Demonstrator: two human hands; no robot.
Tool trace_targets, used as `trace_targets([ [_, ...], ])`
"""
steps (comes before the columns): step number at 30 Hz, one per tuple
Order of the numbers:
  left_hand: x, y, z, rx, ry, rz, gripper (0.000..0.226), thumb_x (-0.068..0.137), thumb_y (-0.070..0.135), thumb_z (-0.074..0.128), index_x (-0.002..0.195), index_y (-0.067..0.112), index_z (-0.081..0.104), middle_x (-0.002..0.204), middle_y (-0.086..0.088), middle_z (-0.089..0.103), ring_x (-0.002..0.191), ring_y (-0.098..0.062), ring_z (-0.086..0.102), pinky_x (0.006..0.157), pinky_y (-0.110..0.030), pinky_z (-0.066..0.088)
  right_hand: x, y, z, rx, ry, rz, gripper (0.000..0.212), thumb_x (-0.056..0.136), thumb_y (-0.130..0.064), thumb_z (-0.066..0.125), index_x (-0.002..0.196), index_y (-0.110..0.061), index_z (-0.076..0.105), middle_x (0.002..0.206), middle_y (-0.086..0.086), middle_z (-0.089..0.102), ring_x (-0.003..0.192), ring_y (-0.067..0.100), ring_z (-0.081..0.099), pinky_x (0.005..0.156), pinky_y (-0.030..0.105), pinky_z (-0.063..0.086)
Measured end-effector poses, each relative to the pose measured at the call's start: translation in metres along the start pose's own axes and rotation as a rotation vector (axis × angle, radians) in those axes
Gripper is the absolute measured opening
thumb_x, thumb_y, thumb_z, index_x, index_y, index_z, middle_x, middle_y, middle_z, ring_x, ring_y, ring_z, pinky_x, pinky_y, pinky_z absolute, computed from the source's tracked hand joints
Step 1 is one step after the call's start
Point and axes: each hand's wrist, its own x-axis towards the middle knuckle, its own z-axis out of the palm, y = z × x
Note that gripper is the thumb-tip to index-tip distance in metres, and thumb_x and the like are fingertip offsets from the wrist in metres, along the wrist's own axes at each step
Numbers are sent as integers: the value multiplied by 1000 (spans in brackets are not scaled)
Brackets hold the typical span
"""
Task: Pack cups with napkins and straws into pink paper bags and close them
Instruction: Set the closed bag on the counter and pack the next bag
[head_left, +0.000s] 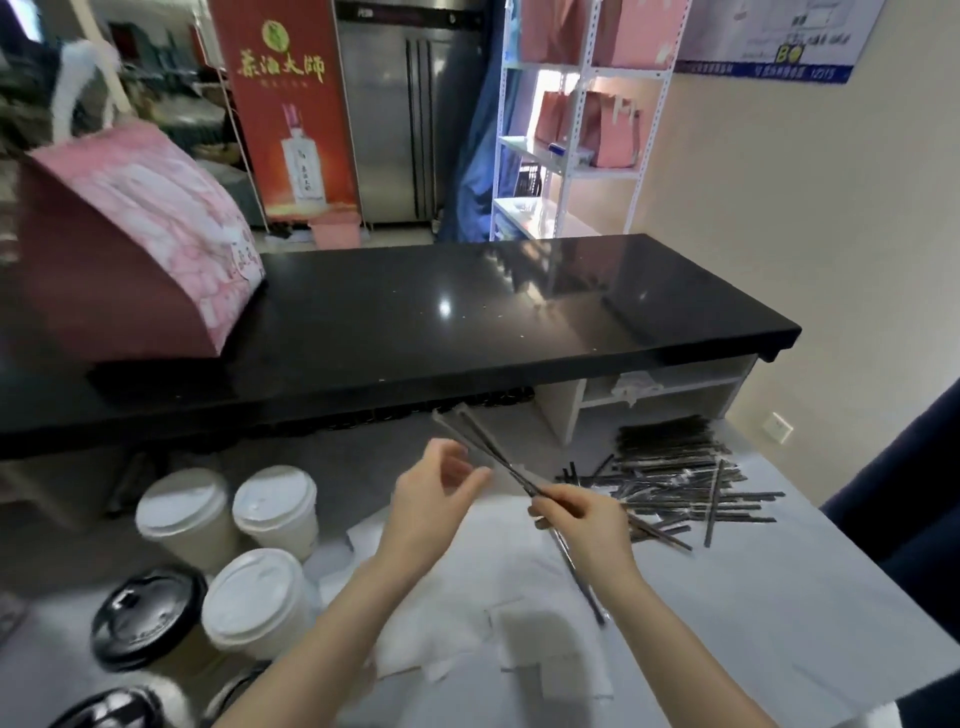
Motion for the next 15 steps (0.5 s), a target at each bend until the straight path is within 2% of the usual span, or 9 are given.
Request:
trace_targets([
  [1, -1, -3, -19, -96, 74, -27, 28, 81, 41, 71, 103, 38, 53, 88, 13, 70, 82, 2, 64, 69, -10, 47, -2, -9, 10, -4, -52, -33, 24, 82, -8, 69, 69, -27, 73, 70, -2, 73, 64, 12, 69, 64, 19, 51],
  [3, -5, -9, -60, -220, 165, -30, 42, 82, 34, 74, 113, 42, 48, 92, 11, 72, 84, 1, 66, 70, -10, 48, -7, -27, 34, -33, -130, -110, 25, 83, -5, 67, 72, -26, 73, 69, -3, 71, 61, 13, 66, 61, 19, 51],
  [6, -19, -18, -126, -301, 230, 16, 60, 84, 17, 73, 132, 36, 42, 93, 7, 71, 83, -10, 69, 74, -28, 57, -18, -57, 79, -108, -238, -233, 24, 86, -6, 66, 82, -29, 71, 71, -7, 71, 63, 11, 63, 66, 27, 55],
  [9, -40, -26, -197, -250, 350, 48, 48, 84, 10, 71, 119, 39, 56, 89, 7, 69, 82, -12, 69, 70, -30, 59, -33, -91, 133, -191, -359, -366, 22, 90, -11, 64, 96, -31, 70, 85, -12, 70, 73, 0, 62, 71, 18, 50],
  [12, -68, -38, -269, -227, 468, 52, 35, 86, 7, 70, 108, 33, 64, 86, 4, 70, 83, -17, 70, 67, -27, 57, -54, -129, 190, -222, -480, -484, 24, 93, -12, 59, 110, -26, 69, 92, -12, 68, 87, 1, 62, 78, 15, 48],
  [15, -98, -49, -338, -208, 590, 37, 36, 85, 6, 70, 110, 31, 64, 87, 6, 70, 85, -13, 69, 72, -21, 55, -80, -165, 248, -215, -584, -580, 26, 95, -12, 55, 115, -25, 67, 90, -10, 63, 85, -2, 58, 76, 11, 43],
])
